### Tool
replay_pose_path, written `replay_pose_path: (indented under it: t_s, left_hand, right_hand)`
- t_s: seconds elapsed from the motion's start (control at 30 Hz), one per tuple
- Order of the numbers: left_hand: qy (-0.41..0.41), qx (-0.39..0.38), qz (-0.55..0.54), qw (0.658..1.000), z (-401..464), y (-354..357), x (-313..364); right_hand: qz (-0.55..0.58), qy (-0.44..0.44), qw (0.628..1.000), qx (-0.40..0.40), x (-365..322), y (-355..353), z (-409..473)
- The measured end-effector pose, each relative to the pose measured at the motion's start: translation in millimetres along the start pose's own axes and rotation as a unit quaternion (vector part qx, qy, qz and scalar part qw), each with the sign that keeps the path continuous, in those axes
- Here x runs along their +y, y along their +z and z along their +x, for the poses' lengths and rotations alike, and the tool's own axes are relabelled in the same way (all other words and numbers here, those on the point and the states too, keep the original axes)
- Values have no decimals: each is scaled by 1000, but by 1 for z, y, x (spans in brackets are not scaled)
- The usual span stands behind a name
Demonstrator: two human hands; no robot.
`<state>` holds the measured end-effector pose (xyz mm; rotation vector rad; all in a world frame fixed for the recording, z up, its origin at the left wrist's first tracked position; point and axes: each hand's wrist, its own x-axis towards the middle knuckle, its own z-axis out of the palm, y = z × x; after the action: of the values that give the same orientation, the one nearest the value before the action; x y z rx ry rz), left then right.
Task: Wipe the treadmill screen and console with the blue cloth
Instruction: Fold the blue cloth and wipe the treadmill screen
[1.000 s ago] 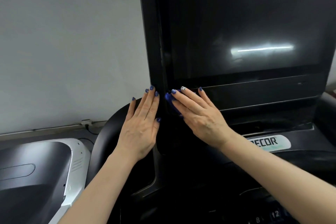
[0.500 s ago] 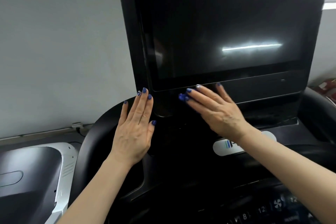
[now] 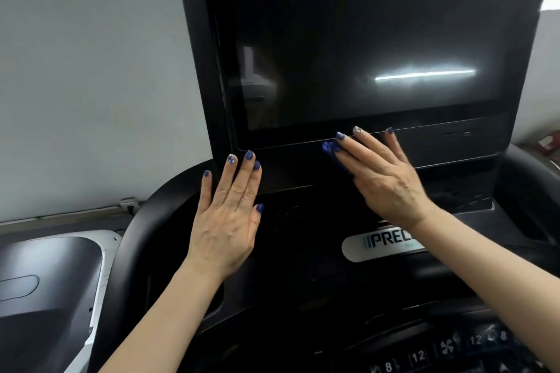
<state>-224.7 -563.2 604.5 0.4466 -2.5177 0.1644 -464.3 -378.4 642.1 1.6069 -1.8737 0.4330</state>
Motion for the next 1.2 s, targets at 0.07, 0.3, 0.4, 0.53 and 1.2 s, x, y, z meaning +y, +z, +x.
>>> replay_pose_path:
  t_s: [0.07,0.3,0.4,0.53,1.2]
  left_hand:
    - [-15,2,23,1000,0,0,12]
    - [11,-21,12,1000,23,7,54]
    - [9,-21,36,999,24,8,54]
    - [-14,-21,24,999,26,6,63]
    - [8,-7,10,1000,60,29,135]
  right_hand:
    - [13,31,999,22,-17,6,7]
    - [-29,-63,997,-32,44,-9,-23]
    - [-14,-21,1000,-11,48,-11,-19]
    - [16,-25,1000,-4,32,-1,-15]
    - [-7,-10,1000,25,135,-25,-67]
